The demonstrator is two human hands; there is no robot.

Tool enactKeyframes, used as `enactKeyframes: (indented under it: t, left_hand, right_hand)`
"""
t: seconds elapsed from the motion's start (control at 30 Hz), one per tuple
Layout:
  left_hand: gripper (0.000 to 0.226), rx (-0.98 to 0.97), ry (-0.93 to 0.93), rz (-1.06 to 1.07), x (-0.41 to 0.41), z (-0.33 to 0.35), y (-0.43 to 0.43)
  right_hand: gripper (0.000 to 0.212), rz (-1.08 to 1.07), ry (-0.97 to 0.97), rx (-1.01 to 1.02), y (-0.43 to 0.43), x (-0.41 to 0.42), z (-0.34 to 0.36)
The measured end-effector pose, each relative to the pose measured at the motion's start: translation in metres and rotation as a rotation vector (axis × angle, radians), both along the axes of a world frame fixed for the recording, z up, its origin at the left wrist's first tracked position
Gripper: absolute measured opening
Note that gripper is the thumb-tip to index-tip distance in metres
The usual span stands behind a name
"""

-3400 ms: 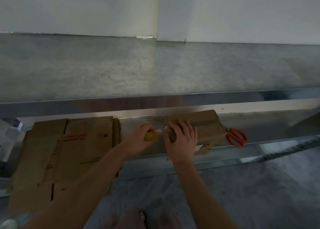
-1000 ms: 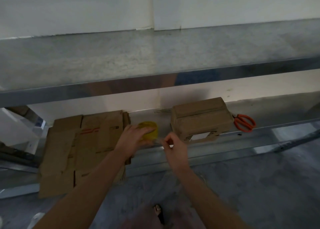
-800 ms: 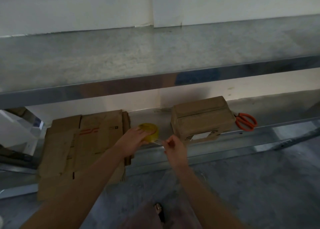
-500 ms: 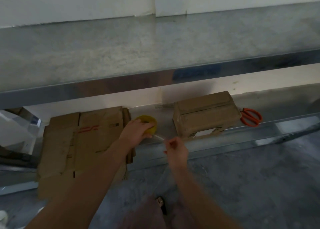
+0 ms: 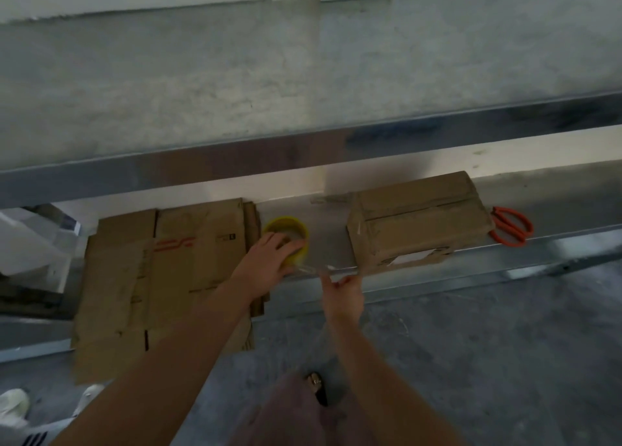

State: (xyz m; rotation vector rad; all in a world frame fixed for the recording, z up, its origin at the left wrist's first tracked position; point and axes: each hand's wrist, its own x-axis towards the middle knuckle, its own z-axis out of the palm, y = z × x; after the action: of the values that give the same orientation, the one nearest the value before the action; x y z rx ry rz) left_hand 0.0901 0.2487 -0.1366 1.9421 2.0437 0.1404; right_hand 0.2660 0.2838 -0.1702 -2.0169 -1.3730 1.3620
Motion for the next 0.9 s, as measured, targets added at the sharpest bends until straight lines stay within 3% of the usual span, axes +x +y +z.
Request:
enactKeyframes:
  t: [0.13, 0.23, 0.3, 0.37, 0.53, 0.73, 0.9]
  left_hand:
    - [0.066, 0.018, 0.082, -0.004, 0.005, 0.015, -0.004]
    - [0.066, 0.085, 0.087, 0.066, 0.017, 0.038, -0.011]
    - [0.068, 0.126, 0.084, 0.093, 0.030, 0.056, -0.015]
    - [0.077, 0.136, 0.105, 0.091, 0.050, 0.074, -0.012]
    - [0.076, 0.169, 0.080, 0.126, 0.107, 0.093, 0.009]
    - [0.080, 0.211, -0.032, 0.351, 0.162, 0.091, 0.036]
    - [0.073, 0.207, -0.355, 0.629, 0.192, 0.090, 0.055]
  right_hand:
    - [0.037, 0.369, -0.175, 0.116, -0.005, 0.030, 0.020]
    - [0.027, 0.634, -0.242, 0.520, -0.013, 0.063, 0.052]
    - [0.031, 0.728, -0.258, 0.826, -0.007, 0.079, 0.077]
    - [0.038, 0.764, -0.284, 0.995, 0.009, 0.092, 0.102]
    - [0.048, 0.778, -0.393, 1.068, 0.065, 0.128, 0.139]
    - [0.057, 0.928, -0.567, 0.961, 0.141, 0.179, 0.141]
    - [0.062, 0.985, -0.485, 0.797, 0.187, 0.209, 0.129]
